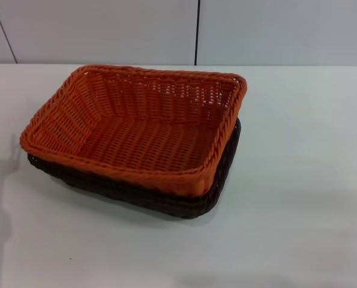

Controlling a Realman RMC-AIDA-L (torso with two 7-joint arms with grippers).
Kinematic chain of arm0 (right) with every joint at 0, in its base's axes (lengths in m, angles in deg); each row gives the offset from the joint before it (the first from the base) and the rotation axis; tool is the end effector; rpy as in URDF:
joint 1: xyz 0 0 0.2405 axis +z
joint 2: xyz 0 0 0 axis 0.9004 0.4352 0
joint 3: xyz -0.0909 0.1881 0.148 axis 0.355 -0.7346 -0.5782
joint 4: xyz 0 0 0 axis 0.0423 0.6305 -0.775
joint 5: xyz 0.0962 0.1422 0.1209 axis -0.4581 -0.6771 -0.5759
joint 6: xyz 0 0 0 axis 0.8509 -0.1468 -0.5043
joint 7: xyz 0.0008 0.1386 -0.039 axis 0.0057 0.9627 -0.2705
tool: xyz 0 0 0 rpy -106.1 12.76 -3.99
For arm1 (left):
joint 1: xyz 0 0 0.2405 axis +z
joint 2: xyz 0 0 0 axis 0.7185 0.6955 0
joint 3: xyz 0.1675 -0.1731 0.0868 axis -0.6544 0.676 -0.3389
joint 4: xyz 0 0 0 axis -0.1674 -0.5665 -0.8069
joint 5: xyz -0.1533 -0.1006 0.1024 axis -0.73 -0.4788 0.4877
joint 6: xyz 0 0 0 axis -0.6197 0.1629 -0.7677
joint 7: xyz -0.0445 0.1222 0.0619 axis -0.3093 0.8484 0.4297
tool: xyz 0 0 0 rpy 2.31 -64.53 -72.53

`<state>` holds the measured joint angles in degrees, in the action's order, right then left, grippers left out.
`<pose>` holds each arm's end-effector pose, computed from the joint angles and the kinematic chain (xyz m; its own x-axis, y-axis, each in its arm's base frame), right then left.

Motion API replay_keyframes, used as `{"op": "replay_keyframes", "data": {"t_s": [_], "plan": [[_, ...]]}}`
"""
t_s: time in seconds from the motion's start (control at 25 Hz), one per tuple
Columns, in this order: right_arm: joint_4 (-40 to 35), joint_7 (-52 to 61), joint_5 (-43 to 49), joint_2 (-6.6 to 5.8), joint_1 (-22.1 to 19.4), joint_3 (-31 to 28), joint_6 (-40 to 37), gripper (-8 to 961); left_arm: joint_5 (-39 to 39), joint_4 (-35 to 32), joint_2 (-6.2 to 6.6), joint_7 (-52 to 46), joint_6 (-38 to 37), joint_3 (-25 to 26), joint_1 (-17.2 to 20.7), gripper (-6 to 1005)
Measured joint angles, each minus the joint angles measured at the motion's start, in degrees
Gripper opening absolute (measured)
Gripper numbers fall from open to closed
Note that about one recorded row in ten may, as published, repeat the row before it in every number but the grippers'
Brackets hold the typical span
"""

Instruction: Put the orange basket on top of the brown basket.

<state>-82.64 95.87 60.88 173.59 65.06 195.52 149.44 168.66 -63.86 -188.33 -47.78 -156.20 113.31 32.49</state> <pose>0.3163 0.2297 0.0408 0.7245 0.4299 -0.5388 -0.6656 0.2337 -0.7087 -0.3516 0.2966 0.0168 0.7158 -0.1086 0.6898 0.6944 0.2155 -0.6866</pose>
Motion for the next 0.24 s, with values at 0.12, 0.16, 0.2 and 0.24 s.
{"op": "replay_keyframes", "data": {"t_s": [0.12,0.16,0.2,0.24], "plan": [[4.9,1.1,-0.1,0.05,1.0,0.1,1.5,827,0.0,-0.4,-0.03,-0.1,0.0,0.0,-0.3,802],[5.9,1.2,-0.4,0.1,1.1,0.0,1.6,827,0.0,-0.7,-0.04,-0.1,0.0,0.0,-0.5,802],[5.9,1.2,-0.4,0.1,1.1,0.0,1.6,827,0.0,-0.7,-0.04,-0.1,0.0,0.0,-0.5,802],[6.2,1.2,-0.6,0.12,1.1,-0.1,1.6,827,0.0,-0.8,-0.04,-0.1,0.0,0.0,-0.6,802]]}}
